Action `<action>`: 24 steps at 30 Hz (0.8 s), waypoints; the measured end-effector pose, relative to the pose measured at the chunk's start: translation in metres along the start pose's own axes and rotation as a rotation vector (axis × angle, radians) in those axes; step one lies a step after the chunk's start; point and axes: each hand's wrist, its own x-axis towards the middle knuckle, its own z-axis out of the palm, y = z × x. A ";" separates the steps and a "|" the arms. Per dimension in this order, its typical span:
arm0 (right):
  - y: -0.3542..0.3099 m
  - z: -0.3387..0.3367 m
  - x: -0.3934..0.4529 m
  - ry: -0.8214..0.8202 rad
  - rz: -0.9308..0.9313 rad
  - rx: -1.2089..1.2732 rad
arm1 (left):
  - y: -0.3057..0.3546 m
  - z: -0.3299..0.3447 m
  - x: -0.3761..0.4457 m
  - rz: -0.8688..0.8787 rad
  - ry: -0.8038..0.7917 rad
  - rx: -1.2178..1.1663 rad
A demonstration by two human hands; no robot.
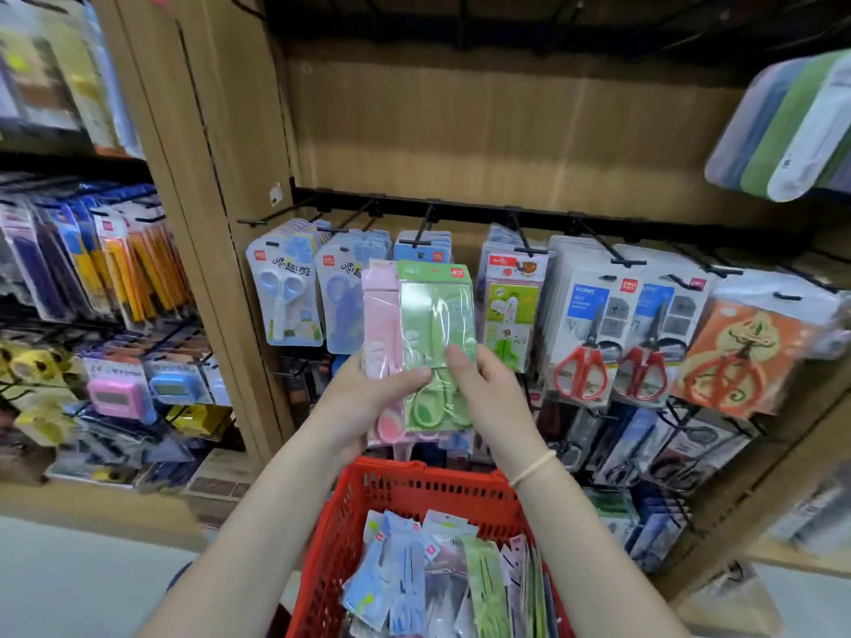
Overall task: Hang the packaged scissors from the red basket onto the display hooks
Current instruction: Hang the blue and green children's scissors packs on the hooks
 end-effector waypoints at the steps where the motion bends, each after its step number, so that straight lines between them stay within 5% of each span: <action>1: -0.006 -0.003 0.004 0.024 -0.001 -0.008 | 0.005 -0.002 0.001 0.010 -0.017 0.013; 8: -0.086 0.001 0.064 0.109 -0.180 0.104 | 0.065 -0.017 0.014 0.108 -0.013 0.178; 16: -0.131 0.065 0.133 0.009 -0.245 0.203 | 0.118 -0.075 0.034 0.230 0.029 0.164; 24: -0.184 0.130 0.199 -0.001 -0.257 0.140 | 0.145 -0.158 0.044 0.379 0.368 -0.138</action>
